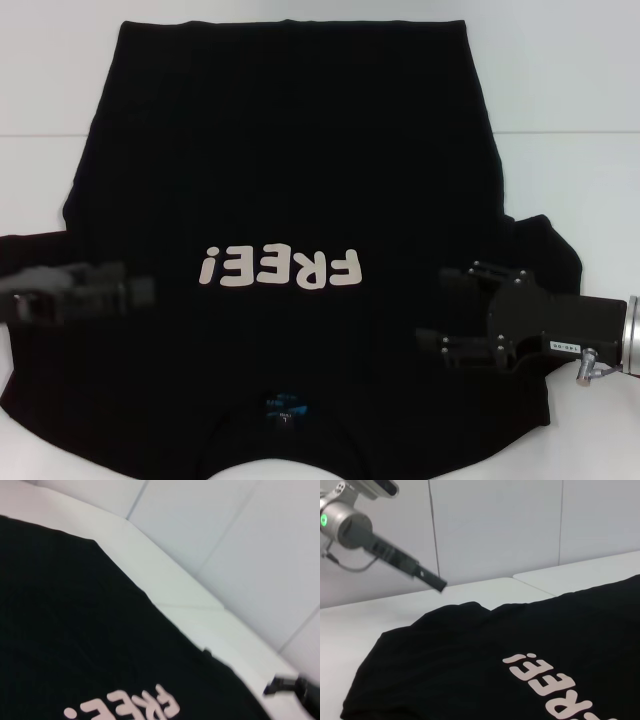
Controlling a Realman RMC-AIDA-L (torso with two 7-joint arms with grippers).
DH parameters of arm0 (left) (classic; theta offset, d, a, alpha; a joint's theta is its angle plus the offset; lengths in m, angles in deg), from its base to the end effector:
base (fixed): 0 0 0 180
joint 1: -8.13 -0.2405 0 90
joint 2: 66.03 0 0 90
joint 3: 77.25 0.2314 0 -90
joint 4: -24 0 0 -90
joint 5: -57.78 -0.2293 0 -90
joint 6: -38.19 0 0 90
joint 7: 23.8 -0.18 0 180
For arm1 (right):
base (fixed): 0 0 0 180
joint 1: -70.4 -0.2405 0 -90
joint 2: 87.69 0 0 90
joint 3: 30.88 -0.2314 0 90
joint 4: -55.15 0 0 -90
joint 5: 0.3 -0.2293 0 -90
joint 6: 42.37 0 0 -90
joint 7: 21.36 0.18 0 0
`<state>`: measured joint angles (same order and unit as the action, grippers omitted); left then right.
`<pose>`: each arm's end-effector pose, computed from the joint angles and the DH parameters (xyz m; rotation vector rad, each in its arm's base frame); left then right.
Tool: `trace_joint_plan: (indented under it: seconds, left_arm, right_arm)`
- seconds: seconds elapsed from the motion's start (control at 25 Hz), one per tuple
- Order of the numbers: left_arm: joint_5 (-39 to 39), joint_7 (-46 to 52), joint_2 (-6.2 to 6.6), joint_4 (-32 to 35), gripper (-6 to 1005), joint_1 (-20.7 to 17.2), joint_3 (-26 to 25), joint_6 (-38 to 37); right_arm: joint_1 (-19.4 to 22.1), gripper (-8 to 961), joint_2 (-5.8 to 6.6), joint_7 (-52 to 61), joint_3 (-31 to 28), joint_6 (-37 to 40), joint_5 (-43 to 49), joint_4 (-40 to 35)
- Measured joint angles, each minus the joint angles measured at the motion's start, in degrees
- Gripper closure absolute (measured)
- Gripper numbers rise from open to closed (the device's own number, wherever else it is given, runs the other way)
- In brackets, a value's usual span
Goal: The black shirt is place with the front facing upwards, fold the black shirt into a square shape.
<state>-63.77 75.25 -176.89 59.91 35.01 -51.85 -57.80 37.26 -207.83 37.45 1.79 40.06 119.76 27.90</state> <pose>-0.3021 0.3305 0.0569 -2.4777 -1.2022 -0.7424 0.2561 0.3459 -0.0548 -2.7079 0.3631 0.6050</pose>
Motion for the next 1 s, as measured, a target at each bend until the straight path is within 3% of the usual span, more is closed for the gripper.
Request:
trace_joint_plan:
  seconds: [0.2, 0.36, 0.68, 1.0]
  left_arm:
    - [-0.9, 16.3, 3.24, 1.6, 83, 0.8, -2.5, -1.5]
    - [-4.5, 27.4, 4.50, 5.8, 83, 1.0, -2.5, 0.3]
    - [-18.2, 40.9, 4.88, 6.6, 84, 2.2, -2.3, 11.0]
    - [-20.9, 46.1, 5.12, 4.1, 84, 2.4, -2.3, 15.1]
  right_arm:
    - [-0.4, 40, 0.03, 2.6, 0.0, 0.3, 0.0, -0.1]
    - [-0.8, 39, 0.07, 4.6, 0.0, 0.3, -0.4, -0.5]
    - [-1.3, 39, 0.16, 6.4, 0.1, -0.1, -1.6, -0.6]
    - [-1.3, 39, 0.16, 6.4, 0.0, -0.3, -1.7, -0.4]
